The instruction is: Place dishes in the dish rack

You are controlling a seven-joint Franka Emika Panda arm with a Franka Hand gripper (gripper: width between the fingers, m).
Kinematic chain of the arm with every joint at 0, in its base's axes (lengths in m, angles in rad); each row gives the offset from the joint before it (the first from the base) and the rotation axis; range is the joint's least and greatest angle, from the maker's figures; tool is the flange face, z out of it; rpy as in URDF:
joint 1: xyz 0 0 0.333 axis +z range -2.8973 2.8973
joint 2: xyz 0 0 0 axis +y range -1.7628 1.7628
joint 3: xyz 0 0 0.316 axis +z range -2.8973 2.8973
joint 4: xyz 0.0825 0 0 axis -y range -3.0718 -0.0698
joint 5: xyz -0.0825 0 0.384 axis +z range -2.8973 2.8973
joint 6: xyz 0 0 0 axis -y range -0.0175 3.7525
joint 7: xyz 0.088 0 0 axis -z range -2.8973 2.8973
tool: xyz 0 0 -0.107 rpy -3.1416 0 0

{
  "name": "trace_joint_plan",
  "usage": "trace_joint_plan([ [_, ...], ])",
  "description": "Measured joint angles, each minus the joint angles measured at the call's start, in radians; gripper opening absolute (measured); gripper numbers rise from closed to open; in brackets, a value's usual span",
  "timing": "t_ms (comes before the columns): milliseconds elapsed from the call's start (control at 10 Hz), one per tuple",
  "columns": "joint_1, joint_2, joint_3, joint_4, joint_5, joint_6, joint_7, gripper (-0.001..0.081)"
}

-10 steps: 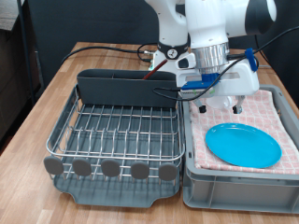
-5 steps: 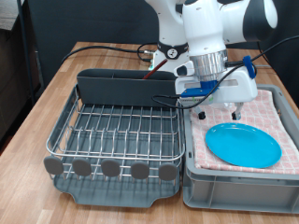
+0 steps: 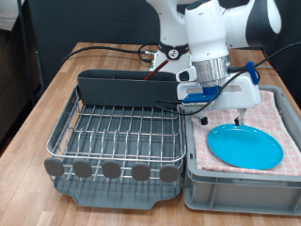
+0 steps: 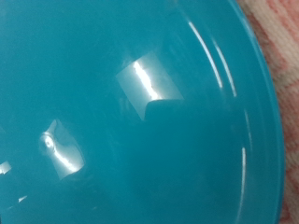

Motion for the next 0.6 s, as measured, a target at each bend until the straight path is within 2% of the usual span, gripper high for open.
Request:
trace_joint_plan([
  [600,0.000,0.028,0.005,0.026,0.002,0.000,0.000,0.0802],
])
